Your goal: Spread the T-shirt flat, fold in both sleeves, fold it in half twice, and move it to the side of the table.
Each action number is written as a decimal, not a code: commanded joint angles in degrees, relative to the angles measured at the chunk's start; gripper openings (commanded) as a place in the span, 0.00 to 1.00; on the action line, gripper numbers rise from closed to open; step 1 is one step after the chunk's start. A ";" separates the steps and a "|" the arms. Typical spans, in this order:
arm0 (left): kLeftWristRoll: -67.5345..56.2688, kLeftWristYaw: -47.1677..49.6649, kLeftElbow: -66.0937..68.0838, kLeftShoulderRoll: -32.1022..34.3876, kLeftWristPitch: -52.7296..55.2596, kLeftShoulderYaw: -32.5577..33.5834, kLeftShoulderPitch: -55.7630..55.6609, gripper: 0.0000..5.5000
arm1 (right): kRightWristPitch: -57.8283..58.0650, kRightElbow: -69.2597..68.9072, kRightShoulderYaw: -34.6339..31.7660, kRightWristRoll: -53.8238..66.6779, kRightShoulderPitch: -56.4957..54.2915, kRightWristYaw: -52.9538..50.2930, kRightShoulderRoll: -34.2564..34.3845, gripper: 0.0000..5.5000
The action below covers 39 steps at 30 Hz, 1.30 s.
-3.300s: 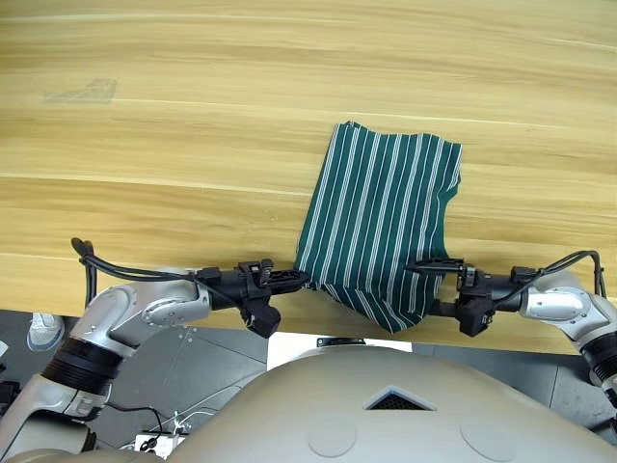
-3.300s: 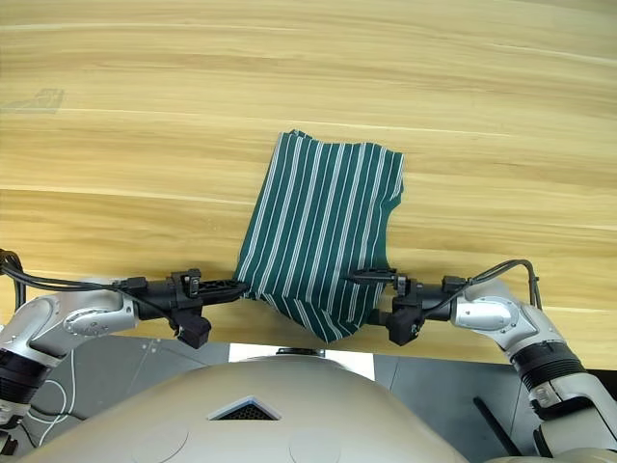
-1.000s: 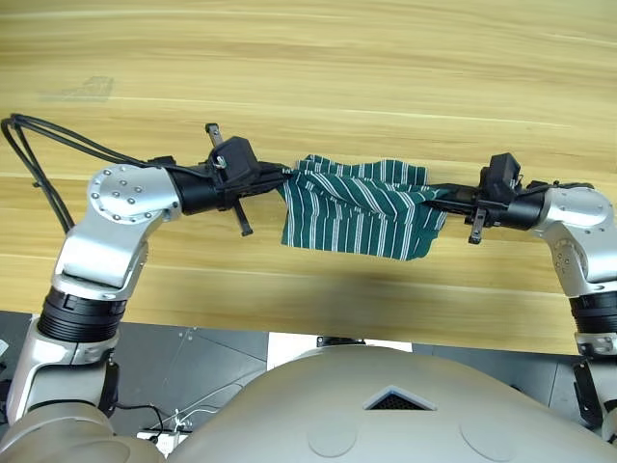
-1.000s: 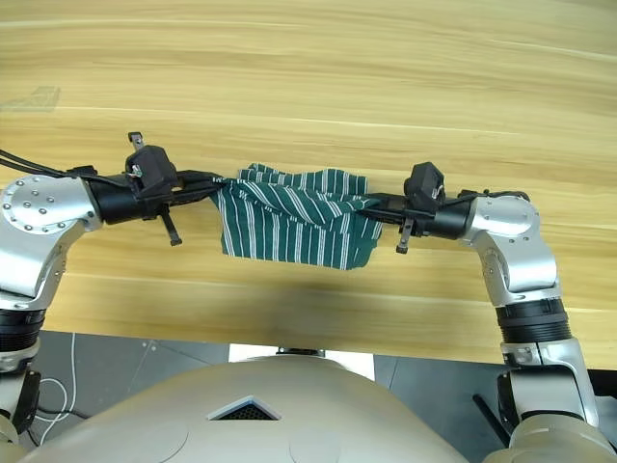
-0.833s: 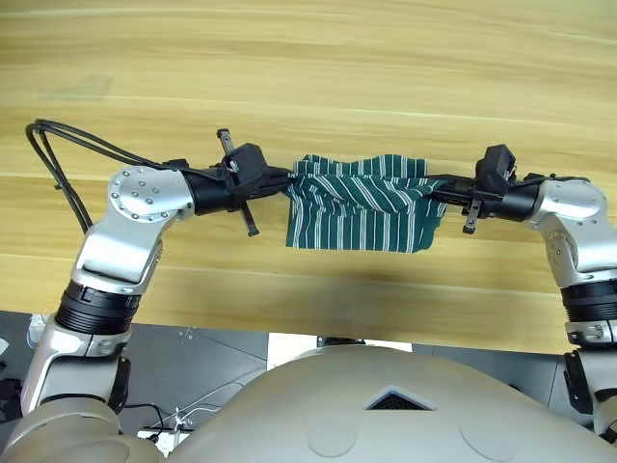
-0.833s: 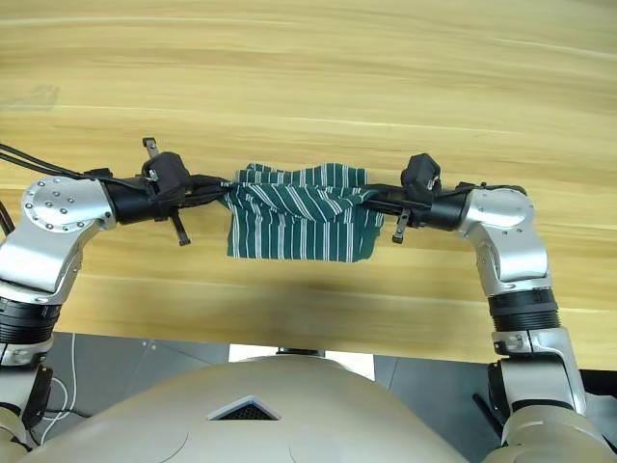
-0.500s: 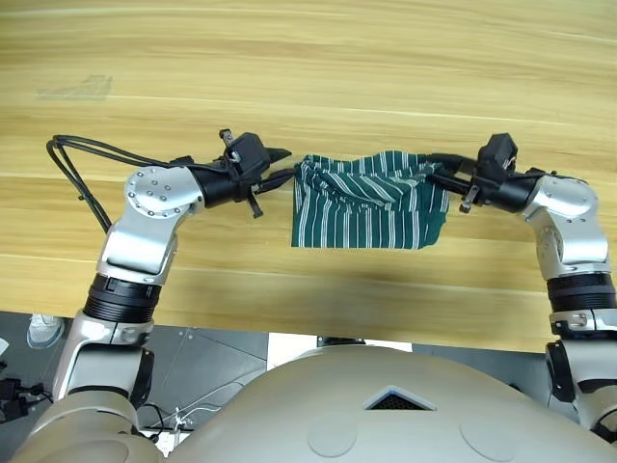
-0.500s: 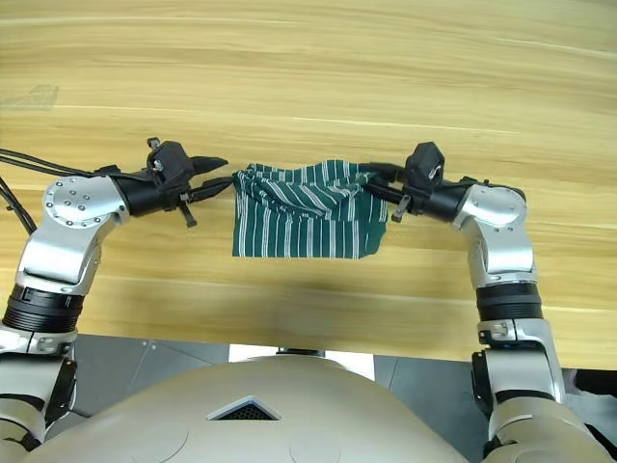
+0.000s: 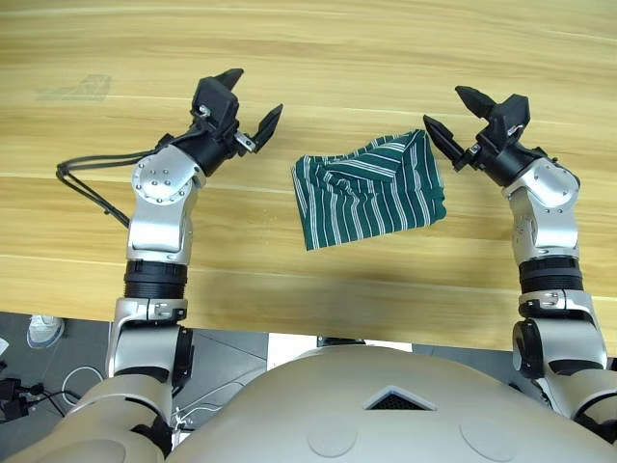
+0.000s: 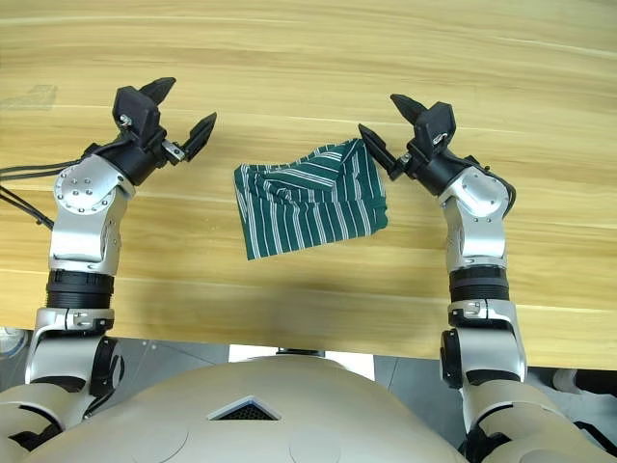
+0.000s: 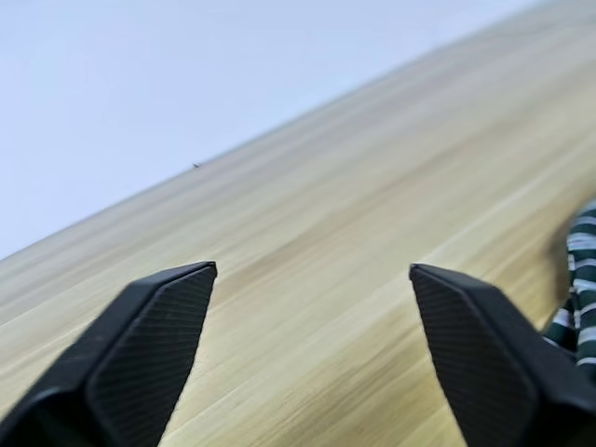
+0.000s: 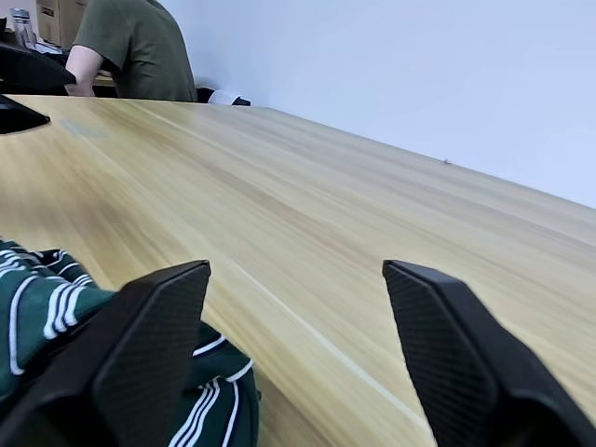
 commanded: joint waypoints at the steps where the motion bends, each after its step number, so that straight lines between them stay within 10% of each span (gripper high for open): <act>1: -10.15 -6.21 -14.04 1.15 -0.43 3.94 8.67 0.77 | -3.00 -5.18 0.37 1.76 3.15 7.60 -3.25 0.62; 12: 30.04 1.40 -14.84 6.70 -20.50 -8.90 20.24 0.77 | -30.97 -6.18 5.38 -19.04 2.01 4.12 -7.63 0.62; 39: 35.73 12.84 6.09 4.85 -26.65 -14.82 14.35 0.77 | -37.90 9.21 16.30 -32.14 -2.12 -5.87 -13.37 0.62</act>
